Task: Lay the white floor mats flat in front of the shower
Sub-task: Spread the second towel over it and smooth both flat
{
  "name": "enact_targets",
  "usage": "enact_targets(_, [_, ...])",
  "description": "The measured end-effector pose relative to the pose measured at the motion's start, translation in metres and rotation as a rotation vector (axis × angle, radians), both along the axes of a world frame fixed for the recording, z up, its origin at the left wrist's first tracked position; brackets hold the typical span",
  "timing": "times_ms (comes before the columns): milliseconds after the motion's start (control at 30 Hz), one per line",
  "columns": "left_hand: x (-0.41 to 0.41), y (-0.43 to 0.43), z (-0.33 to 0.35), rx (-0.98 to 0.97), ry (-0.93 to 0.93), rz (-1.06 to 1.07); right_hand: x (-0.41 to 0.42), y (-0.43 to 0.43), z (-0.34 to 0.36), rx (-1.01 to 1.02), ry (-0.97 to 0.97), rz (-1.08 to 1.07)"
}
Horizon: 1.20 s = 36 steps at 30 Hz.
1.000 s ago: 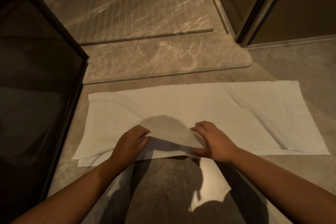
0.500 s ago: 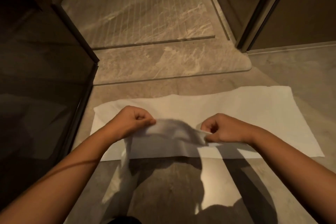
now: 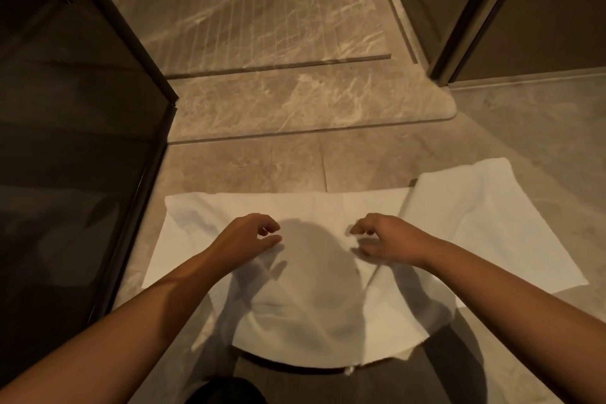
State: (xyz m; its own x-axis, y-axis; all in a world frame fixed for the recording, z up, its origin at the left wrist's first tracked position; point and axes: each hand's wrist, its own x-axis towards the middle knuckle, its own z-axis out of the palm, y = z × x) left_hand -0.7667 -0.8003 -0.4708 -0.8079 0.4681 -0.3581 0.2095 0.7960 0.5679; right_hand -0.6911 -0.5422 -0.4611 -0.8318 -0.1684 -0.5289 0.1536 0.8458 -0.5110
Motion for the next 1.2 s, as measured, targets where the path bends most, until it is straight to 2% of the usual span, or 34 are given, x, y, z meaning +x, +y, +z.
enact_targets(267, [0.000, -0.027, -0.017, -0.050, 0.242, 0.074, -0.038, -0.008, -0.022, 0.025, 0.228, -0.081])
enact_targets(467, [-0.010, -0.052, -0.017, -0.142, 0.368, 0.249, -0.079, -0.034, -0.036, 0.034, 0.227, -0.042])
enact_targets(600, [-0.018, -0.069, -0.026, -0.227, 0.302, 0.412, -0.090, -0.049, -0.050, 0.110, 0.123, -0.006])
enact_targets(667, [-0.020, -0.073, -0.027, -0.211, 0.249, 0.513, -0.092, -0.053, -0.052, 0.129, 0.140, 0.002])
enact_targets(800, [-0.029, -0.073, -0.025, 0.010, 0.064, 0.749, -0.098, -0.053, -0.038, 0.011, 0.223, -0.064])
enact_targets(933, [-0.051, -0.063, -0.026, 0.156, -0.116, 0.971, -0.102, -0.043, -0.013, -0.071, 0.431, -0.093])
enact_targets(1100, [-0.073, -0.023, -0.022, 0.334, -0.192, 0.937, -0.107, -0.030, 0.032, -0.118, 0.744, -0.168])
enact_targets(1200, [-0.073, -0.002, -0.026, 0.262, -0.138, 0.796, -0.102, -0.029, 0.041, -0.105, 0.780, -0.164])
